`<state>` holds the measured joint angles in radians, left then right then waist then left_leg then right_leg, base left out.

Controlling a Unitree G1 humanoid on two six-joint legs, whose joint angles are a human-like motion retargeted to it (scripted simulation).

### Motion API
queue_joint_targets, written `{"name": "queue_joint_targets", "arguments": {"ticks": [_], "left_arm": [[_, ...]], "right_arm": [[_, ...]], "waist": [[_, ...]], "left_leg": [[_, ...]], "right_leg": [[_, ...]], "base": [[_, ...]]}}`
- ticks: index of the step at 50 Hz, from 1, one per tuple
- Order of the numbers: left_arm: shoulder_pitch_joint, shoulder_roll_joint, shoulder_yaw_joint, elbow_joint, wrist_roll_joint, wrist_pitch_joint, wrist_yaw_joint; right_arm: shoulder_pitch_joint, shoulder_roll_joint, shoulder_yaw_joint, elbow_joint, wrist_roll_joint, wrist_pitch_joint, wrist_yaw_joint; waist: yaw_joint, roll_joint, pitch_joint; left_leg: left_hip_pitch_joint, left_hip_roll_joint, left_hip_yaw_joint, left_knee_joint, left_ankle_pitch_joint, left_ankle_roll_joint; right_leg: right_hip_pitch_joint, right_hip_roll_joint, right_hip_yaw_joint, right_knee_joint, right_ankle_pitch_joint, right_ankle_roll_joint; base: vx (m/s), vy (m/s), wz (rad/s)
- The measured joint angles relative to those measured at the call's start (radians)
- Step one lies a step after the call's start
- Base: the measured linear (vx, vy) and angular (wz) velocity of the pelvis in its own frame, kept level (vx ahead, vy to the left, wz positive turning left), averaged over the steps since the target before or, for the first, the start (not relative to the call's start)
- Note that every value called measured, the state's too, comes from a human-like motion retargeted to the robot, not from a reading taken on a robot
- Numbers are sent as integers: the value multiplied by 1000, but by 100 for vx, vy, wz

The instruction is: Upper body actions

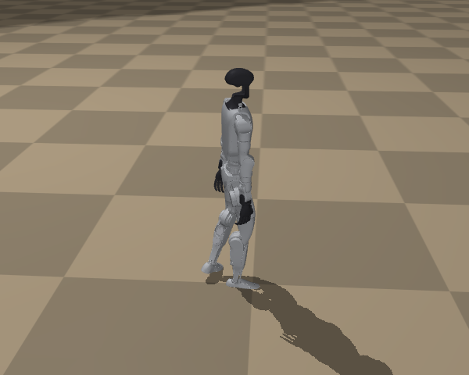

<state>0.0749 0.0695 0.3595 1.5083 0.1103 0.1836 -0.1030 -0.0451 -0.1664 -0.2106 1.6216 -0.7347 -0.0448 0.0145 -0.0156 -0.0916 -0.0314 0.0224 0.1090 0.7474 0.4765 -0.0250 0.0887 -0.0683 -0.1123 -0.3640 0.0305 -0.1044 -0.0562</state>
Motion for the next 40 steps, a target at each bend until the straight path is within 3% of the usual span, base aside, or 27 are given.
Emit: {"name": "queue_joint_targets", "arguments": {"ticks": [4, 10, 14, 15, 19, 40], "left_arm": [[-8, -12, -11, -13, 5, -7, -2], [-12, -17, -33, -26, 22, -12, -4], [-7, -18, -30, -16, 26, -16, -6], [0, -18, -29, -13, 27, -16, -9], [12, -12, -12, 7, 40, -2, -17], [0, -4, 6, -7, 15, -9, -21]], "right_arm": [[0, -10, -6, -2, 3, 6, -8], [12, -13, -12, 5, 16, 15, -17], [7, -9, -15, 11, 20, 23, -4], [11, -8, -15, 10, 20, 23, 1], [24, 16, -6, 2, 55, 15, 17], [19, 39, 12, -27, 43, -21, 27]], "waist": [[9, 35, 20], [12, 84, 35], [24, 132, 42], [-4, 144, 30], [-88, 150, -1], [-65, 124, -19]], "left_leg": [[-42, -30, -75, -129, -50, -27], [-129, -122, -424, -267, -100, -46], [-59, -139, -359, -426, 3, -42], [-33, -113, -293, -437, -7, -67], [-34, -130, -354, -456, -2, -64], [10, -176, -294, -474, -69, -15]], "right_leg": [[5, 34, 14, -11, 14, -8], [21, 80, 25, -23, 27, -13], [44, 138, 64, -20, 26, -14], [44, 146, 56, -18, 22, -11], [45, 144, 52, -13, 12, 3], [33, 122, 123, 6, 30, 47]], "base": [[5, 0, -72], [9, 5, -63], [15, 12, -84], [27, 14, 9], [18, 8, 15], [7, 8, -26]]}}
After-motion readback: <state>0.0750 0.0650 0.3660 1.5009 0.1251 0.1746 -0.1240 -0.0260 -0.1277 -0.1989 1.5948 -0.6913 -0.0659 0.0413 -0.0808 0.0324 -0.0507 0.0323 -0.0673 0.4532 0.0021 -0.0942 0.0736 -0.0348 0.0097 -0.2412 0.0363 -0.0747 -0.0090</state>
